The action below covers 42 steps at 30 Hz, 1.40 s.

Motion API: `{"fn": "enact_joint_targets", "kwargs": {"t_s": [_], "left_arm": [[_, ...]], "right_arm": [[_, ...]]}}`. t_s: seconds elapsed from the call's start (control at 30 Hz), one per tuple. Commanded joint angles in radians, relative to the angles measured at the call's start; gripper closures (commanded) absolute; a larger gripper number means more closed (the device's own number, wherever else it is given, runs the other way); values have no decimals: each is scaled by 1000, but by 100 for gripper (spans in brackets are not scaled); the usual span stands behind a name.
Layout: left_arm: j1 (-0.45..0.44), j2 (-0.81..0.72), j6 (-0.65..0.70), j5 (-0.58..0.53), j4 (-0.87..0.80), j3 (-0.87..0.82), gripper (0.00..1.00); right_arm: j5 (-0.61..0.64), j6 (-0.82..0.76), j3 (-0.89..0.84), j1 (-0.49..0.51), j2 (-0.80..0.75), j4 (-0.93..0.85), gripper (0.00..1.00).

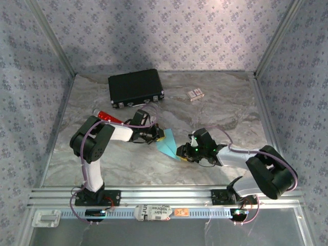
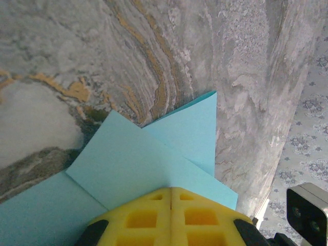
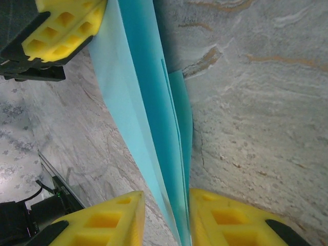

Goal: Fold a paper plane with a square sheet of paper (pick it up from the middle)
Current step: Turn over the paper at the center of the table.

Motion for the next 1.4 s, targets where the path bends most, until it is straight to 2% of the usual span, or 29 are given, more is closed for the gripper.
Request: {"fn": "enact_joint_targets", "kwargs": {"t_s": [0.0,0.2,0.5,0.67,0.8,0.93,1.1,1.23,1.37], "left_arm": [[12,6,-9,-59,-51,-32,97],[13,2,-11,-59,-50,-34,97],[12,-52,-36,-28,-46,-11,92],[13,-123,-28,-20,-79,21,84],[11,-184,-9,-19,-120,42,70],[11,-247,40,-39,-193,61,63],[10,-296,82,-61,-256,67,60],[11,-317,91,-70,-272,62,60],[10,-346,112,-91,-306,71,59]], "right_arm": [[-24,-11,15,-8,19,20,71],[-29,-19,17,-18,23,19,75],[-47,-61,0,-25,-17,5,91],[-26,-103,-6,-31,-89,-58,93],[1,-138,-5,-42,-164,-131,93],[95,-223,47,-42,-266,-326,93],[225,-334,155,-36,-353,-586,93],[322,-406,245,-19,-373,-721,93],[489,-438,346,19,-352,-866,93]]}}
